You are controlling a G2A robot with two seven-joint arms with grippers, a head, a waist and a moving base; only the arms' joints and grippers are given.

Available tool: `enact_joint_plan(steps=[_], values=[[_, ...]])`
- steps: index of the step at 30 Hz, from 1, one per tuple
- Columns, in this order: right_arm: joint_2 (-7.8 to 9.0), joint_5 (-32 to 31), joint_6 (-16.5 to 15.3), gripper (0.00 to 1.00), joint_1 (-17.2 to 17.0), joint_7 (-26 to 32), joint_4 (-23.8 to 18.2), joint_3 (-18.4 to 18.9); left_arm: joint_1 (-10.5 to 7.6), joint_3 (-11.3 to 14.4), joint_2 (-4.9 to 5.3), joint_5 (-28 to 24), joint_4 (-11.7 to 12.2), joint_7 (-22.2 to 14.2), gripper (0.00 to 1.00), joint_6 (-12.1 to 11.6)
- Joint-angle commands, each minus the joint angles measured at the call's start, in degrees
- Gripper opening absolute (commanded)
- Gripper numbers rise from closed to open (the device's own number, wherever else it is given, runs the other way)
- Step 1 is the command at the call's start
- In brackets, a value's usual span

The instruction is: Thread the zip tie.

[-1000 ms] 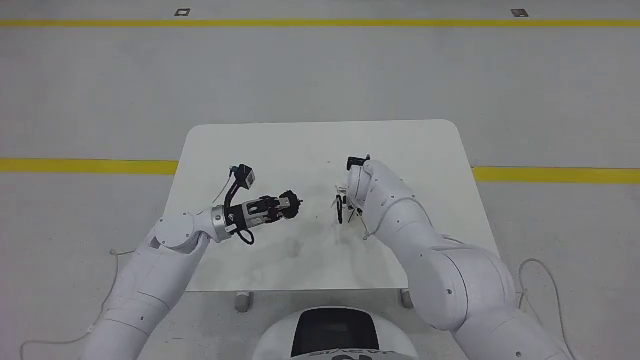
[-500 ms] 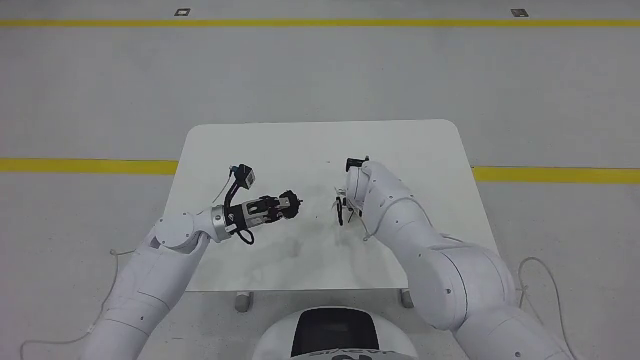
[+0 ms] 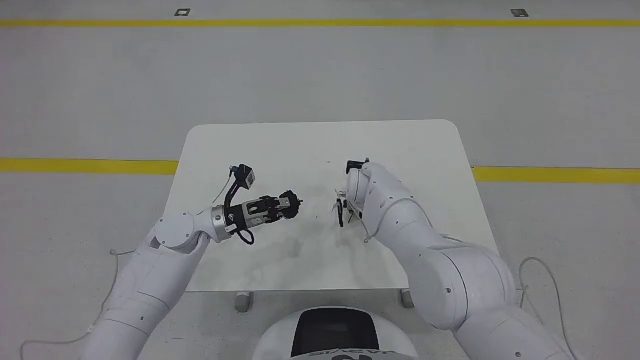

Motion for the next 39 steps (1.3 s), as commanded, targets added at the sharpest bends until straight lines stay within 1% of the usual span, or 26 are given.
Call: enact_joint_plan(steps=[1,9,14,21,31,36,39], values=[[0.04,0.0,0.0,0.17,0.02,0.09,0.07,0.04,0.0,0.0,0.0,0.0,0.0,0.0,0.0,0.0],[0.14,0.0,0.0,0.18,0.08,0.16,0.29,0.08,0.0,0.0,0.0,0.0,0.0,0.0,0.0,0.0],[0.1,0.0,0.0,0.22,-0.03,-0.37,0.02,0.51,0.0,0.0,0.0,0.0,0.0,0.0,0.0,0.0],[-0.01,0.0,0.0,0.24,0.0,-0.53,0.14,0.44,0.0,0.0,0.0,0.0,0.0,0.0,0.0,0.0],[0.07,0.0,0.0,0.13,0.34,0.14,0.61,-0.37,0.0,0.0,0.0,0.0,0.0,0.0,0.0,0.0],[0.12,0.0,0.0,0.12,0.32,0.31,0.63,-0.41,0.0,0.0,0.0,0.0,0.0,0.0,0.0,0.0],[0.15,0.0,0.0,0.09,0.29,0.33,0.61,-0.38,0.0,0.0,0.0,0.0,0.0,0.0,0.0,0.0]])
